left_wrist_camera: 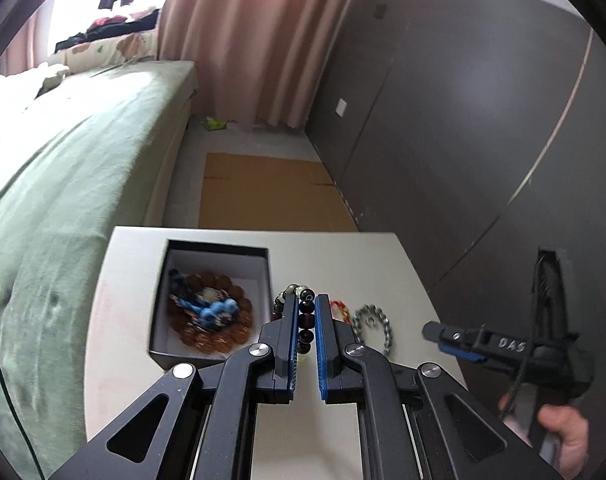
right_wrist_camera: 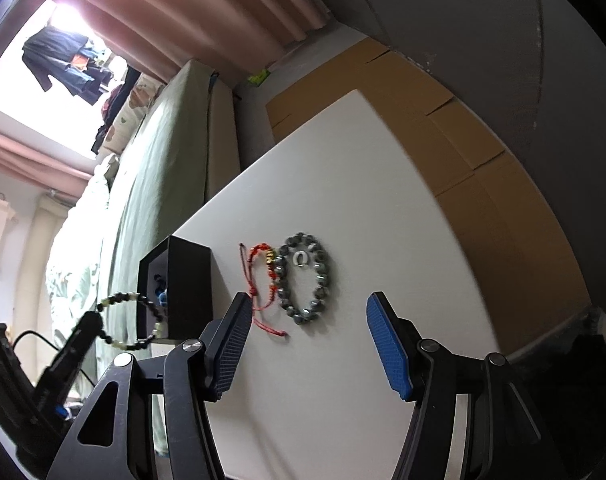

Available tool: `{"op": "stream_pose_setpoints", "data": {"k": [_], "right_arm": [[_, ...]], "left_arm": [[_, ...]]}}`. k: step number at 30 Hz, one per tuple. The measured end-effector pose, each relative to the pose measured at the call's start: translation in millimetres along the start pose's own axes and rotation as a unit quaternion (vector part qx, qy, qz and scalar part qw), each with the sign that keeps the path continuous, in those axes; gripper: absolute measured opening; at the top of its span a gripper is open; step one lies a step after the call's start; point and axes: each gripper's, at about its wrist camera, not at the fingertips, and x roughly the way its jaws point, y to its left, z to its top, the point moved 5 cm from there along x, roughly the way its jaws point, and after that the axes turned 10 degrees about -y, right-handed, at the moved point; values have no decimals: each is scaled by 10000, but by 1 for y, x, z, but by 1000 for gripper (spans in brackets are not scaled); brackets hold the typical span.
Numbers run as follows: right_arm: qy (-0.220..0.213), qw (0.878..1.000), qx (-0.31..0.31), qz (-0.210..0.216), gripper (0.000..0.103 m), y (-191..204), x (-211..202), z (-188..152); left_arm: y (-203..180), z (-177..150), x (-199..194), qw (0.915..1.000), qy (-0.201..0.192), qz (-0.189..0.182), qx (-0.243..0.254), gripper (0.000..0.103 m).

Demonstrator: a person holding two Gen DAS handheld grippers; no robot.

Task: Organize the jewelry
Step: 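Drop the dark bracelet into the box with the left tool while the right tool grasps the grey-green bracelet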

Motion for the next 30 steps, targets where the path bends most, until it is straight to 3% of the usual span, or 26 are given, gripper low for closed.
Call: {"op": "stream_pose_setpoints", "data": {"k": [6,10,18,23,25,30], "right_arm": [[45,9998,-163,130,55,24,19,-4],[166,9991,-346,154,44,42,36,-12],[281,9938,-843,-663,34,40,59,-20],[311,9768,-1756,-1182,29,50,67,-30],[276,9668,-2096,-1433,13,53,68,-33],[253,9704,-2056,-1241,10,56,57,-33]], "left_arm": [[23,11,-10,9996,-106,-46,-262,7],[36,15,-15,9992,-164,-20,-366,7],[58,20,-21,9978,-196,-31,-627,7],[67,21,-21,9967,-189,-57,-782,7],[70,23,-22,9963,-214,-65,-834,7],[75,25,-19,9959,-217,-109,-868,7]]}}
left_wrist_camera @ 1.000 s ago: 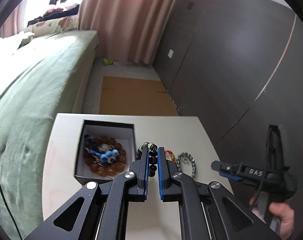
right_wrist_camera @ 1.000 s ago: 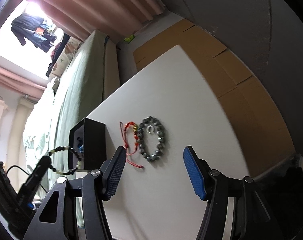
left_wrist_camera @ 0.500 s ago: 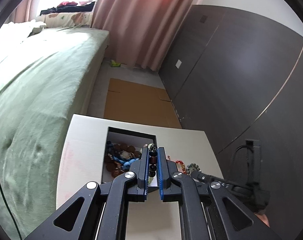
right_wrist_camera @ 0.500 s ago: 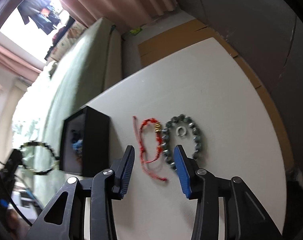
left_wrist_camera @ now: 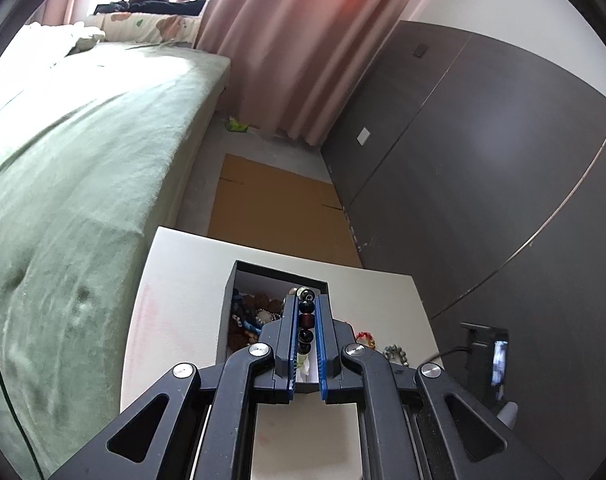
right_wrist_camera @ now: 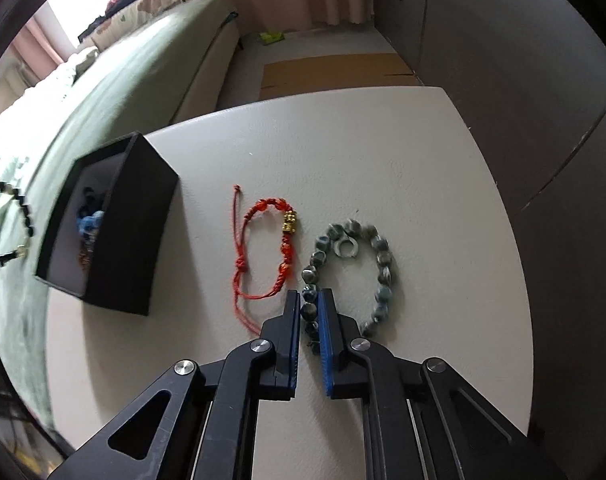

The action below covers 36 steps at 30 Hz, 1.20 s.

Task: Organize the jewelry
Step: 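Drop the dark bracelet into the box with the left tool while the right tool grasps the grey-green bracelet, then carry the grey-green bead bracelet into the box and open the right tool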

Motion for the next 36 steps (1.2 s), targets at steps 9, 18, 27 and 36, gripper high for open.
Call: {"op": "stream_pose_setpoints", "data": {"k": [9,18,27,36], "right_arm": [[-775,9926,677,641,10,3,-51,18],[-989,9822,1226,1021,10,13,-51,25],[-1359,9723,1326,1363,10,20,-68,31],[-1908,9547,1218,1930,10,53,-95,47]], "left_arm": [[-6,8,16,9991,103,-398,-65,7],[11,-8,55,9974,666,-8,-269,29],[49,-2,30,9961,295,249,-791,69],[53,-3,26,9960,349,288,-767,69]]}}
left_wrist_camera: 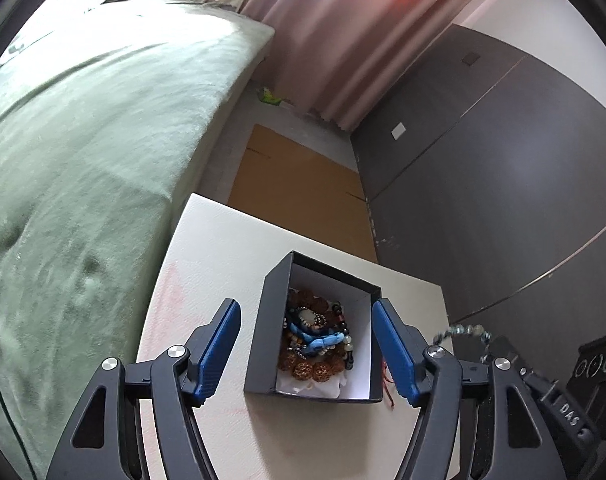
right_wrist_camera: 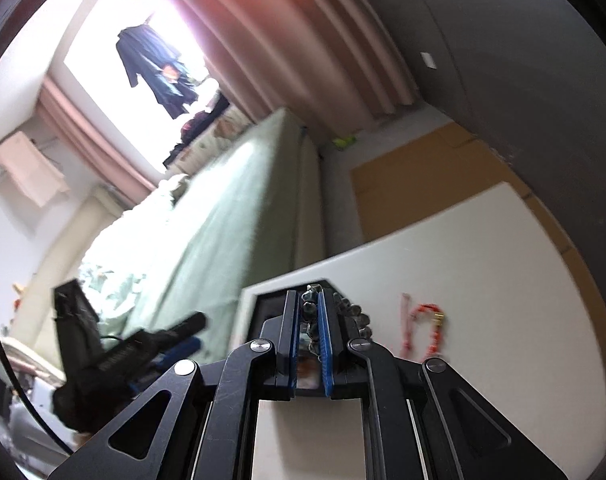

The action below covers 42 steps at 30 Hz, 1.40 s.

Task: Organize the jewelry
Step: 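Carry the grey-green bead bracelet into the box and open the right tool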

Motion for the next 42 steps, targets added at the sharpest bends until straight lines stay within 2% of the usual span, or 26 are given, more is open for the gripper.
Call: {"op": "stream_pose_setpoints", "data": {"k": [6,13,16,17,19,23,25,27,33,38,42], "right_arm": [[150,9992,-98,368,10,28,24,-11],[210,9990,-328,226,11,40,48,-20],[469,9973,-336,462,11,47,63,-32],[728,9955,-331,518,13,49,73,-39],[1074,9930,-339,348,31,46,84,-51],[1048,9939,-257,225,41,39,81,-51],[951,9950,-169,241,51,34,76,-46],[809,9965,-108,163,57,26,67,-41],[624,9977,136,-221,57,-6,44,-25],[615,9953,326,-678,57,-41,24,-17],[653,9929,469,-880,57,-64,11,-12]], "left_arm": [[-1,1,-7,9999,-53,-54,104,69],[18,13,-18,9998,-207,50,-41,69],[27,18,-22,9994,-270,81,-175,69],[30,20,-23,9993,-280,103,-211,69],[35,21,-23,9992,-268,158,-264,69],[36,21,-24,9993,-252,162,-237,69],[34,21,-25,9994,-253,156,-193,69],[33,20,-25,9995,-245,158,-153,69],[21,12,-21,9998,-177,104,9,69],[-2,2,-16,9995,-105,34,289,69],[-23,-11,-9,9985,-2,-13,540,69]]}}
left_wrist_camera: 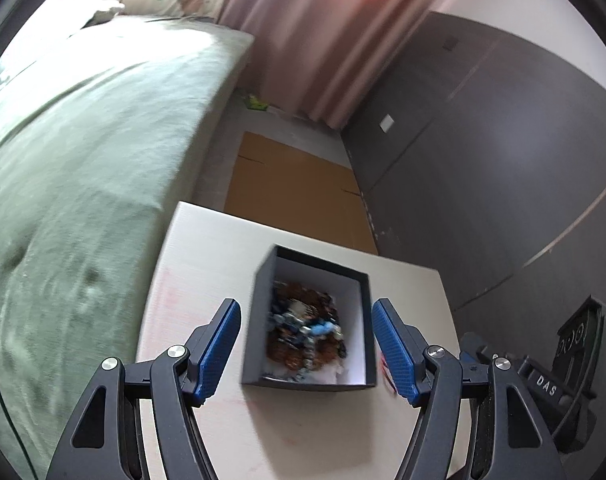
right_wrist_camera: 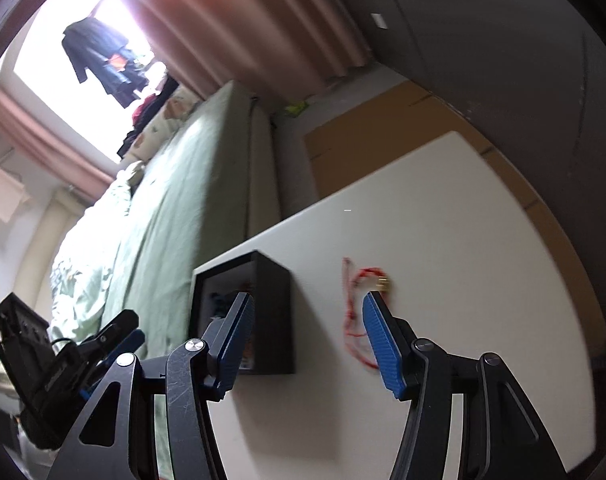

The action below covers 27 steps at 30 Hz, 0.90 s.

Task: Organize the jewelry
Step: 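Carry the grey-green bead bracelet into the box and open the right tool, then reach the left tool to the red string bracelet and grasp it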

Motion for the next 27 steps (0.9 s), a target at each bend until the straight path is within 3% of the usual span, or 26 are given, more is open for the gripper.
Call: {"op": "stream_pose_setpoints", "data": {"k": [10,20,27], "right_arm": [[191,9982,394,-399,57,-49,-17,5],[173,9964,728,-393,57,-84,-41,15],[193,9949,956,-267,57,-105,-56,19]], "left_arm": [[-59,-35,14,9973,261,-99,683,69],[-104,-74,28,9916,492,-55,1193,69],[-119,-96,49,9903,850,98,1093,54]]}}
